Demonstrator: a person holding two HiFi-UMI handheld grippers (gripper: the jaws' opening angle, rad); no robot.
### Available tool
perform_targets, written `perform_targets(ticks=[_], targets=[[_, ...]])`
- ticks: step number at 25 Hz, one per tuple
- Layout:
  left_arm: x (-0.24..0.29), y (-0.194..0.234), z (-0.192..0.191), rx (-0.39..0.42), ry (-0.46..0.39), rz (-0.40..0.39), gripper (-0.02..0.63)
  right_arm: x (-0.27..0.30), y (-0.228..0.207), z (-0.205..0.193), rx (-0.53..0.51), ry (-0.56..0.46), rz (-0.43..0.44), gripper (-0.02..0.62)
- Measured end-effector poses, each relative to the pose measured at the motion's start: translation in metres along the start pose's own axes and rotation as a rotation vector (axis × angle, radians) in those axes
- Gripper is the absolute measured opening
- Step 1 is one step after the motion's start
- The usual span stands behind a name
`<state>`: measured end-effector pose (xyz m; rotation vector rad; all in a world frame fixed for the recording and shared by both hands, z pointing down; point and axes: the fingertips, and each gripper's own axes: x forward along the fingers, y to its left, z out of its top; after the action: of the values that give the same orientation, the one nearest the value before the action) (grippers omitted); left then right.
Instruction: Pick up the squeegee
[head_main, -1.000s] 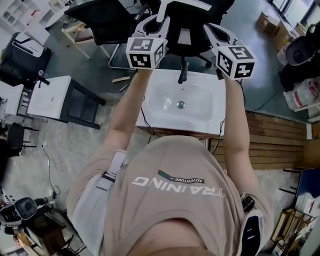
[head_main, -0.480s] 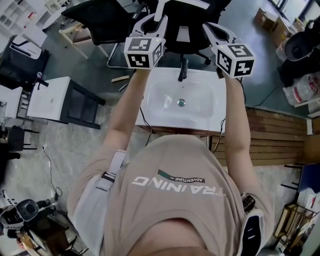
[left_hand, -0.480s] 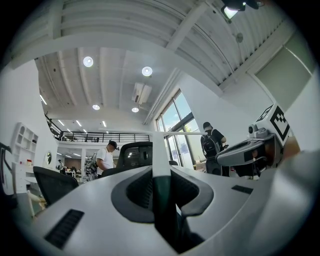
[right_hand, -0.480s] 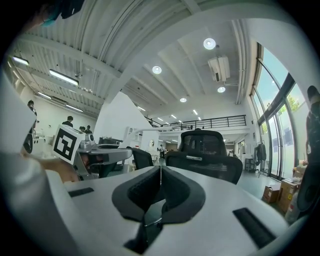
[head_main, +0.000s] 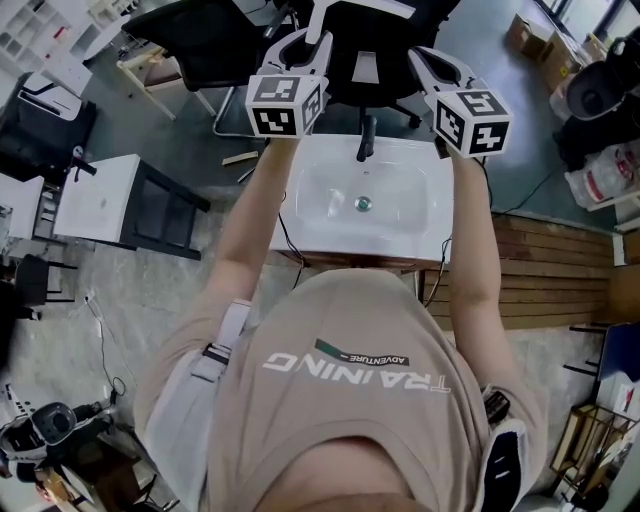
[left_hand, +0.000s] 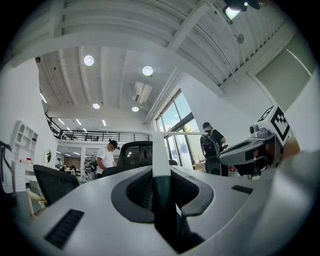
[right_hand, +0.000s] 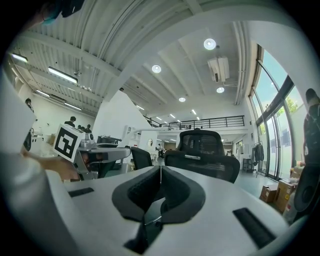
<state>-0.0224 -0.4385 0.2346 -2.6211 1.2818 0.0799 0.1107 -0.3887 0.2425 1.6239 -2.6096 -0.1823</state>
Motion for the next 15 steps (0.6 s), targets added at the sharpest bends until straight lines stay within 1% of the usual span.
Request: perform_targets(ticks=[9, 15], targets=[[-0.0036, -0.0034, -0.0011, 0.01, 0.01, -0.018, 0.084, -0.0073, 0.0002, 0.0029, 0.007, -0.008, -0.022, 0.034], [-0.0061, -0.0015, 0.0013, 0.01, 0.011, -0.024, 0.084, -0.0083, 0.0012, 0.0, 0.036, -0.007, -0.023, 0.034]])
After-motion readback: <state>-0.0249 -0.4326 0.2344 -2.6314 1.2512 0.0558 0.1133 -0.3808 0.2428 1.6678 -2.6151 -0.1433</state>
